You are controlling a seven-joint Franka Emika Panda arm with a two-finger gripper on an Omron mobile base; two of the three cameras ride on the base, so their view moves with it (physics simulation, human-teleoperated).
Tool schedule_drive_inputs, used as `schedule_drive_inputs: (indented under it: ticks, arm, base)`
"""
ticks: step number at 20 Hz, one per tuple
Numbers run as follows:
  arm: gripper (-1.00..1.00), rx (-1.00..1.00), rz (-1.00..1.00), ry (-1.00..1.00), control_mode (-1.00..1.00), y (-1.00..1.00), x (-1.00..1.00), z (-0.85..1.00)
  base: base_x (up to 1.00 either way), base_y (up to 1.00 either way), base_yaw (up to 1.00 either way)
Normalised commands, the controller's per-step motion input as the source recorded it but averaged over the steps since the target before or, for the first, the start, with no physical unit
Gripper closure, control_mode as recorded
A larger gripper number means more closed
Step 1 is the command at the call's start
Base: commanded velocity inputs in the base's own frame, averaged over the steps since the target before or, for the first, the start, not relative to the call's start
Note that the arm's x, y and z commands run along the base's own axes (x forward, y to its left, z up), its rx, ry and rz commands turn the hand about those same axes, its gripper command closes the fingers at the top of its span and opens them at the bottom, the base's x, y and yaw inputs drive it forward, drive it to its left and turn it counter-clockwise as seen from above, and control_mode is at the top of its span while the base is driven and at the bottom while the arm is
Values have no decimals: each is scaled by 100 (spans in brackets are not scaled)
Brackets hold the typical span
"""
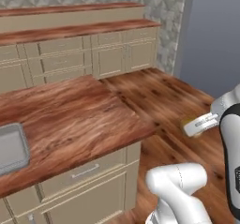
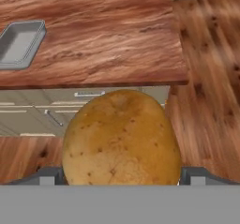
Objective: Place one potato and one fish in each tupperware on the nearby counter, to pack two identical lunches.
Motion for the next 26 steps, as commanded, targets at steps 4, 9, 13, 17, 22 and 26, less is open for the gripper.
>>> schedule_drive_inputs:
  ticks: [4,9,13,17,22,26]
  arm:
    - [100,0,0,0,100,0,0,0]
    - [100,0,0,0,100,0,0,0]
    - [100,0,0,0,100,0,0,0]
    - [100,0,0,0,100,0,0,0]
    - [100,0,0,0,100,0,0,0]
    - [100,0,0,0,100,0,0,0]
  base:
    - [-9,100,20]
    - [0,100,17]
    - [0,100,16]
    - [8,100,12]
    - [38,69,5]
    - [56,-12,0]
